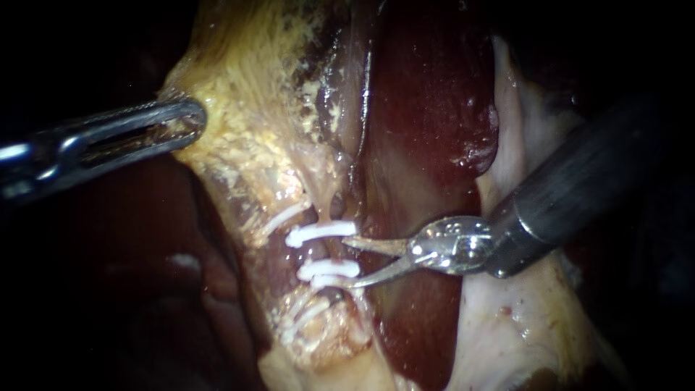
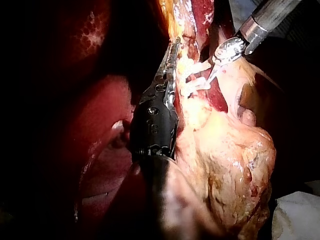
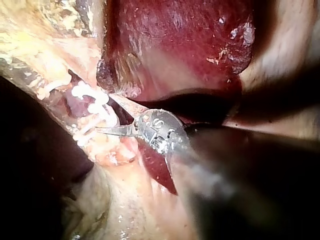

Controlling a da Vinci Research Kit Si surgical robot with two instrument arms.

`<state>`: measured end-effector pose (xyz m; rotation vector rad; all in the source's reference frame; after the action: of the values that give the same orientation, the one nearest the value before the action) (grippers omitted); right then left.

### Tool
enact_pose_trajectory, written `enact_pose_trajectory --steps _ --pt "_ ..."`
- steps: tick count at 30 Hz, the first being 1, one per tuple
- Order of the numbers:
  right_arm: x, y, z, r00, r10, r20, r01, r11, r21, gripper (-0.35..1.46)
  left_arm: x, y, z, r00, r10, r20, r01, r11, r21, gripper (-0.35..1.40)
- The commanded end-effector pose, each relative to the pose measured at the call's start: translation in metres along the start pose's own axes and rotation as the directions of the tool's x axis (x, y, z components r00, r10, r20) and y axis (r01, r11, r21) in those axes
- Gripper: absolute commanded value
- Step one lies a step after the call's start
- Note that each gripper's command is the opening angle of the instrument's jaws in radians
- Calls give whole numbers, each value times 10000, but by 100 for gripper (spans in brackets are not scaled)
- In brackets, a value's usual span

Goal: Go to the cutting position right tube

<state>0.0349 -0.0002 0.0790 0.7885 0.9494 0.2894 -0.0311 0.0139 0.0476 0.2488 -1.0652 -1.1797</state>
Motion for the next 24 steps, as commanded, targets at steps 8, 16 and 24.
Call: enact_pose_trajectory --steps 8,16,24 --pt "9 2 4 9997 -79 -248 84 9998 181 134 1 0 0 10000 3 2 -3 10000 -2 -35" --pt "14 -1 8 9974 -664 -279 677 9966 477 132 1 0 0 10000 3 2 -3 10000 -2 -35" --pt "24 -6 20 9946 -919 -472 963 9901 1025 125 1 0 0 10000 5 3 -5 10000 -1 -35"
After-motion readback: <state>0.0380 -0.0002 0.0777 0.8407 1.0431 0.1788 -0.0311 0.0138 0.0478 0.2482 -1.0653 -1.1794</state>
